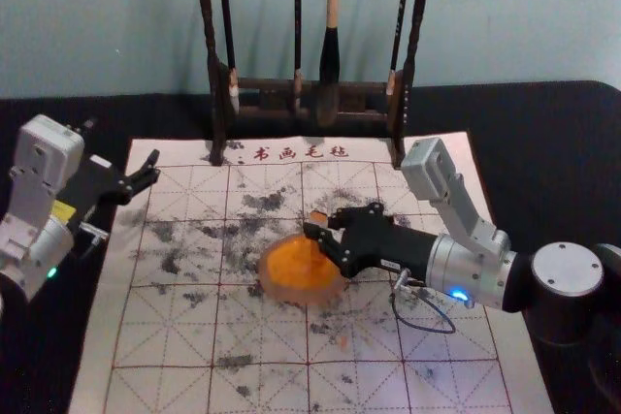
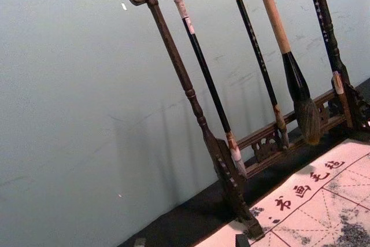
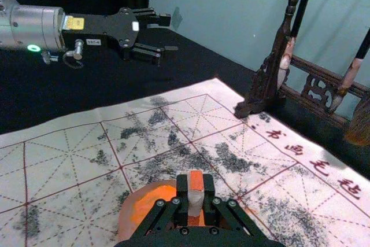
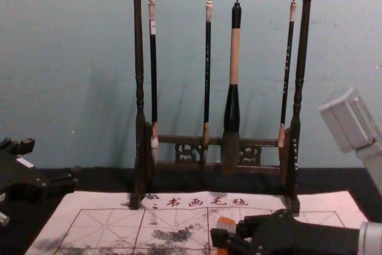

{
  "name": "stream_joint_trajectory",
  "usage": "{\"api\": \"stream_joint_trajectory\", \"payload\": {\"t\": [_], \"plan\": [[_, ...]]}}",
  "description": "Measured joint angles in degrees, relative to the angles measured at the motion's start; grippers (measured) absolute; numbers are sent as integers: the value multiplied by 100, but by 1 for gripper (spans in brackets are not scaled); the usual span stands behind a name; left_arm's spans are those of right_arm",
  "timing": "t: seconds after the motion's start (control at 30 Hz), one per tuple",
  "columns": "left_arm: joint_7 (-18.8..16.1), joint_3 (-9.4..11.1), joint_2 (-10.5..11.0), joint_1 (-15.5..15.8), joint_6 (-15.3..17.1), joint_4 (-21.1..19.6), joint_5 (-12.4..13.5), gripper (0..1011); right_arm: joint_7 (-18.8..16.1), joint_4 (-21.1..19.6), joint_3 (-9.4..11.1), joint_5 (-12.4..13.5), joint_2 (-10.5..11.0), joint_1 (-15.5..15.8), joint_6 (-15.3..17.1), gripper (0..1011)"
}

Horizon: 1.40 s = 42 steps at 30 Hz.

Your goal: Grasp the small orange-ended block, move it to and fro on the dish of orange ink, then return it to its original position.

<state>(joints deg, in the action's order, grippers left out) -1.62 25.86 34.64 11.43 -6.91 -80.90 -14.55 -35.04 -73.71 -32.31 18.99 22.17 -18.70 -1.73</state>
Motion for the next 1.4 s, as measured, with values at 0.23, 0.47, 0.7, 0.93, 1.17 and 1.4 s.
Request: {"api": "stream_joint_trajectory", "payload": {"t": [0.23,0.47,0.7,0.93,1.17,1.4], "plan": [[0,0,0,0,0,-1,0,1001,-17,-129,-16,32,90,109,64,111],[0,0,0,0,0,0,0,1001,-36,-203,-47,64,127,171,89,111],[0,0,0,0,0,0,0,1001,-93,-258,-117,94,108,193,102,111],[0,0,0,0,0,0,0,1001,-126,-188,-203,92,28,124,108,111],[-1,0,0,0,0,0,0,1001,-140,63,-295,41,-139,-52,62,111],[0,0,0,0,0,0,0,1001,-139,308,-326,-8,-282,-209,3,111]]}}
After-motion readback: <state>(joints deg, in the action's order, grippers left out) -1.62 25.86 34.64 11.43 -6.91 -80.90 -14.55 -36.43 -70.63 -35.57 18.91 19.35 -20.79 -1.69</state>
